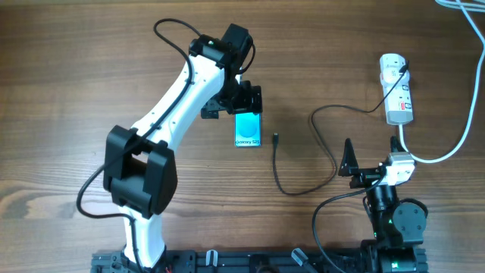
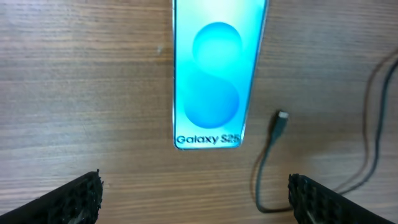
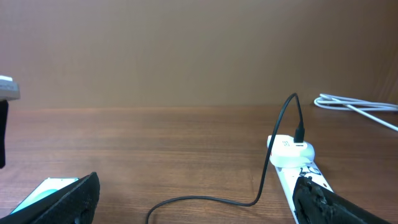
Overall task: Plug charger to phone and switch on socket
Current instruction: 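Lower the left gripper down onto the phone's top edge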
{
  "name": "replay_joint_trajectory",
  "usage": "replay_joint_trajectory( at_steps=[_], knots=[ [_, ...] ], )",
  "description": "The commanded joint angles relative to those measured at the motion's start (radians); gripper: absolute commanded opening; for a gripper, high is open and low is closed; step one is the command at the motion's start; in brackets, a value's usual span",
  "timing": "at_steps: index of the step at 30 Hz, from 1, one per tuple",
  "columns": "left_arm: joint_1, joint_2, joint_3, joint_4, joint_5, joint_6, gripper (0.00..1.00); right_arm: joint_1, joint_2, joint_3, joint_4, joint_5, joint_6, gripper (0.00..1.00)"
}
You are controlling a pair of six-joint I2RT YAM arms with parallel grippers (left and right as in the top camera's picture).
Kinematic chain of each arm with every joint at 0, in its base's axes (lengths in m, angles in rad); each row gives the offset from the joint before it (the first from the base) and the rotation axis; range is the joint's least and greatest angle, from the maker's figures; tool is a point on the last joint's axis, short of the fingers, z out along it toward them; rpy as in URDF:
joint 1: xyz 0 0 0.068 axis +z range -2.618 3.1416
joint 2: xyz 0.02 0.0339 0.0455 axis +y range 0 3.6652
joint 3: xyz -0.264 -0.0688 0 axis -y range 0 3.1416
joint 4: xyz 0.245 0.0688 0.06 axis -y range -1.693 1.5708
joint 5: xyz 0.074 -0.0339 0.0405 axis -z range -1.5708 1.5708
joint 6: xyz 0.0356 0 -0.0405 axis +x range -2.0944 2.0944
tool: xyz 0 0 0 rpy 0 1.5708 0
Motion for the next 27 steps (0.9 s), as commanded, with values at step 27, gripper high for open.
replay_joint_trajectory(
  at_steps=[27],
  knots=[
    [-0.078, 0.092, 0.016, 0.199, 0.002, 0.025, 1.0, 0.006, -0.009, -0.001, 0.003, 0.005, -0.012, 1.0]
  ],
)
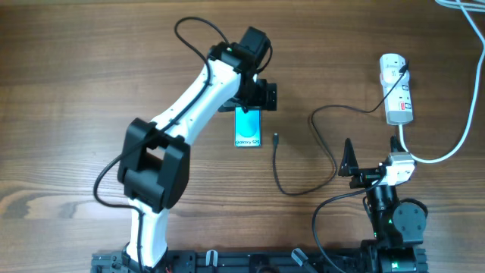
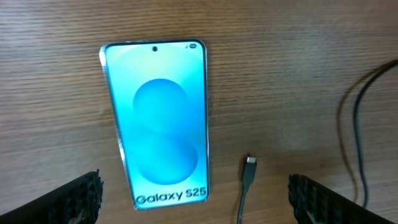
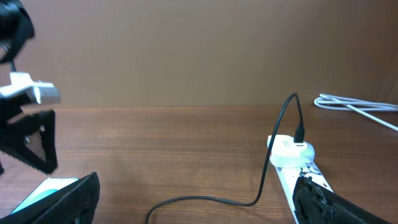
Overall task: Plug charger to phone and switch on socket
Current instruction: 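Lower the left gripper down onto the phone's top edge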
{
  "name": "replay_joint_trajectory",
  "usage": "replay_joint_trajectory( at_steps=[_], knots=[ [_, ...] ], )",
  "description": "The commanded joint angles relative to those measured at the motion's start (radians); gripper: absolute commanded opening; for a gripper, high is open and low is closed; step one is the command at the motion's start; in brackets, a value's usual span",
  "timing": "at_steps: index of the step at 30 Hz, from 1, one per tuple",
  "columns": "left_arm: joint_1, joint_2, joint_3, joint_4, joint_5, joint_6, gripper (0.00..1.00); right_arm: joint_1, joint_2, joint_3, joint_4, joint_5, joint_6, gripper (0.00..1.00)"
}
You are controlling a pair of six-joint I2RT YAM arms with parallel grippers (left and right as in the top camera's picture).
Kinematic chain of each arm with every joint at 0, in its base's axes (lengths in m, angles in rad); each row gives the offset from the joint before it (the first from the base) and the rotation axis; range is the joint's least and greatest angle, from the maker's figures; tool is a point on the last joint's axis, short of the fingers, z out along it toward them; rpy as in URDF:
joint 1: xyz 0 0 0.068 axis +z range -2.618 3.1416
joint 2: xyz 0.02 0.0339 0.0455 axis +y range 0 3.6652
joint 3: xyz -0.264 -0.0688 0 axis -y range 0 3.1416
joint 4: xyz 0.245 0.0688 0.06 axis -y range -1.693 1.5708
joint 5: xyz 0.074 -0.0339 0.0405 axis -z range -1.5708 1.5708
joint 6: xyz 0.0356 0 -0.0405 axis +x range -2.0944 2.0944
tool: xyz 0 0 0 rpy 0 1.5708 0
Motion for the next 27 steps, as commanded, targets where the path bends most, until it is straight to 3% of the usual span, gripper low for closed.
replay_joint_trajectory(
  at_steps=[1, 15, 21, 27],
  knots=[
    [-0.015, 0.018, 0.014, 0.003, 0.013, 0.008, 1.0, 0.006, -0.009, -0.001, 0.003, 0.005, -0.012, 1.0],
    [-0.017, 0.095, 0.014, 0.011, -0.038, -0.022, 1.0, 0.006, -0.009, -0.001, 0.003, 0.005, -0.012, 1.0],
    [-0.017, 0.106, 0.012, -0.005, -0.138, -0.027, 1.0, 0.006, -0.009, -0.001, 0.003, 0.005, -0.012, 1.0],
    [-0.017, 0.127, 0.012, -0.004, -0.137, -0.097, 1.0, 0.006, -0.009, -0.001, 0.003, 0.005, -0.012, 1.0]
  ],
)
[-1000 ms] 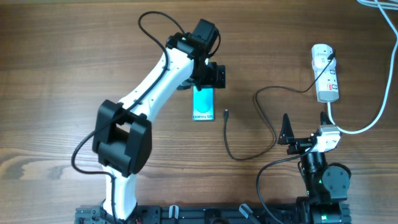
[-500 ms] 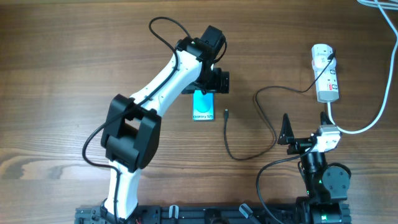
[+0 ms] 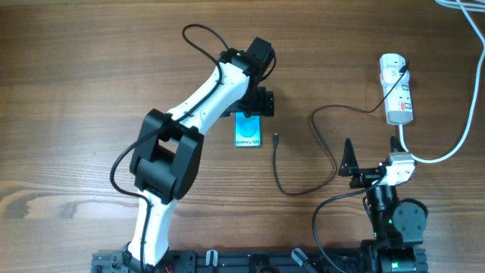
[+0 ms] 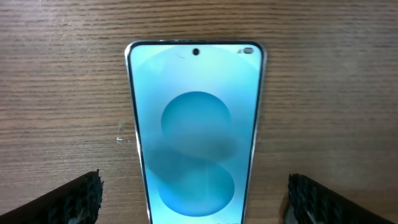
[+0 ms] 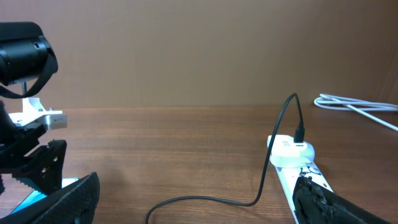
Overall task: Plug charger to phone and switch on socket
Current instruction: 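Lower the left gripper down onto the phone's top edge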
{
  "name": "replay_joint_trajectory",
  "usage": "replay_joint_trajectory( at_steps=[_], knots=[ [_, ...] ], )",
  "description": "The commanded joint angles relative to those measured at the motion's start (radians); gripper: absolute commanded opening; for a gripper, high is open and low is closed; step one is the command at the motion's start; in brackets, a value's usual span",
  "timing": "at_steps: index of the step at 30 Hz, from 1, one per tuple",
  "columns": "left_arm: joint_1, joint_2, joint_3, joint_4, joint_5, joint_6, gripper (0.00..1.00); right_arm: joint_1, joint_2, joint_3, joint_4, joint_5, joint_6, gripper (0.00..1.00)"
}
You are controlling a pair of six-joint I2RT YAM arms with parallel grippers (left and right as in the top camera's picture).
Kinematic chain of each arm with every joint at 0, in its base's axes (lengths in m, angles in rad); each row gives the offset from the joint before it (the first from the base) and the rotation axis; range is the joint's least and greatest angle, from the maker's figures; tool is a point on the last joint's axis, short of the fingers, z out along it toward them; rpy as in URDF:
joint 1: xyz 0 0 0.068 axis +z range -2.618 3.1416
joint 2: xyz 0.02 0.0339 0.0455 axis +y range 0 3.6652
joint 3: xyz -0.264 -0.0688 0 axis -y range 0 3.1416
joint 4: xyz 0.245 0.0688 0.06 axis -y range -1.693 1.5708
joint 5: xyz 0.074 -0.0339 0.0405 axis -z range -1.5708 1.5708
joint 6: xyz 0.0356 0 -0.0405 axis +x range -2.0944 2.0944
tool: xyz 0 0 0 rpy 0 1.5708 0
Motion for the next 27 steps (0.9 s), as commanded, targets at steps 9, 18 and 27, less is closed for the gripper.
replay_joint_trajectory(
  at_steps=[9, 18, 27],
  knots=[
    [-0.007, 0.069, 0.012, 0.007, -0.024, -0.047, 1.0, 0.006, -0.009, -0.001, 0.003, 0.005, -0.012, 1.0],
    [-0.011, 0.075, 0.012, 0.011, -0.009, -0.044, 1.0, 0.006, -0.009, -0.001, 0.003, 0.005, -0.012, 1.0],
    [-0.011, 0.082, 0.012, 0.011, -0.018, -0.036, 1.0, 0.006, -0.009, -0.001, 0.003, 0.005, -0.012, 1.0]
  ],
)
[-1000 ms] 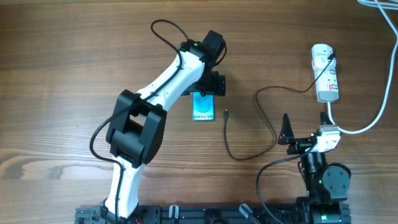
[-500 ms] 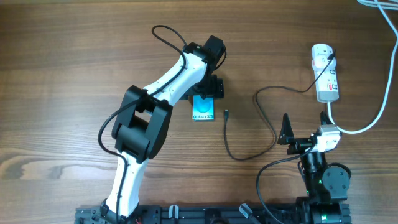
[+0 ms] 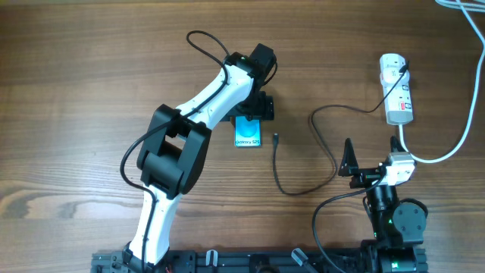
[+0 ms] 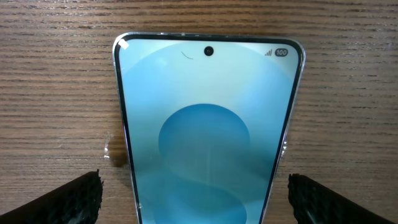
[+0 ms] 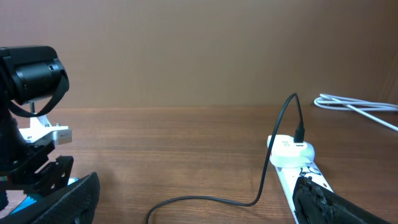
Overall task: Plug charger to phone and switch on socket
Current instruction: 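Lower the left gripper down onto the phone's top edge, then close the left gripper on the phone's top end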
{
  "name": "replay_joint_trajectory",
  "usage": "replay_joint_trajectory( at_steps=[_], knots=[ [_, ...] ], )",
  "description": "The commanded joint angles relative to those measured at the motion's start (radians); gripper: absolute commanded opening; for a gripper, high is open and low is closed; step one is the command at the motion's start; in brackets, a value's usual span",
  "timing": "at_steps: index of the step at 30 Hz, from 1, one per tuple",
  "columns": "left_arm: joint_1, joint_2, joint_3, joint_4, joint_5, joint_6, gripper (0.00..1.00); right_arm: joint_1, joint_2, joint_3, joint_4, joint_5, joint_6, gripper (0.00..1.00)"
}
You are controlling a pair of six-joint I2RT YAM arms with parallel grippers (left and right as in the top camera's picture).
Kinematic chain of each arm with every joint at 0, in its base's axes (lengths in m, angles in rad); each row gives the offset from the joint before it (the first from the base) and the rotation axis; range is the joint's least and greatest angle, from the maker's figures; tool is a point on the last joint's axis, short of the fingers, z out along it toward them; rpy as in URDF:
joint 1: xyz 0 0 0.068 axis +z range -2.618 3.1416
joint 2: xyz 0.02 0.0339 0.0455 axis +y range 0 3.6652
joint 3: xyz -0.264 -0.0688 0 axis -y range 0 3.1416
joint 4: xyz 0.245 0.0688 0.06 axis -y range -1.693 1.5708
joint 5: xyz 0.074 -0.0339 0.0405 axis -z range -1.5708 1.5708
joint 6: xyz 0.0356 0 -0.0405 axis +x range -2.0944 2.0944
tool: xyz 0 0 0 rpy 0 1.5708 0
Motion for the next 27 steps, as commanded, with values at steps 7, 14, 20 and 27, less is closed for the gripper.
replay_joint_trajectory(
  at_steps=[7, 14, 20, 27],
  knots=[
    [-0.008, 0.024, 0.012, 0.0, -0.002, -0.01, 1.0, 0.006, -0.009, -0.001, 0.003, 0.005, -0.012, 1.0],
    [-0.01, 0.026, -0.016, 0.032, -0.002, -0.01, 1.0, 0.006, -0.009, -0.001, 0.003, 0.005, -0.012, 1.0],
    [-0.01, 0.026, -0.084, 0.078, -0.002, -0.01, 1.0, 0.006, -0.009, -0.001, 0.003, 0.005, -0.012, 0.99],
    [-0.01, 0.026, -0.104, 0.081, -0.002, -0.01, 1.0, 0.006, -0.009, -0.001, 0.003, 0.005, -0.013, 1.0]
  ],
)
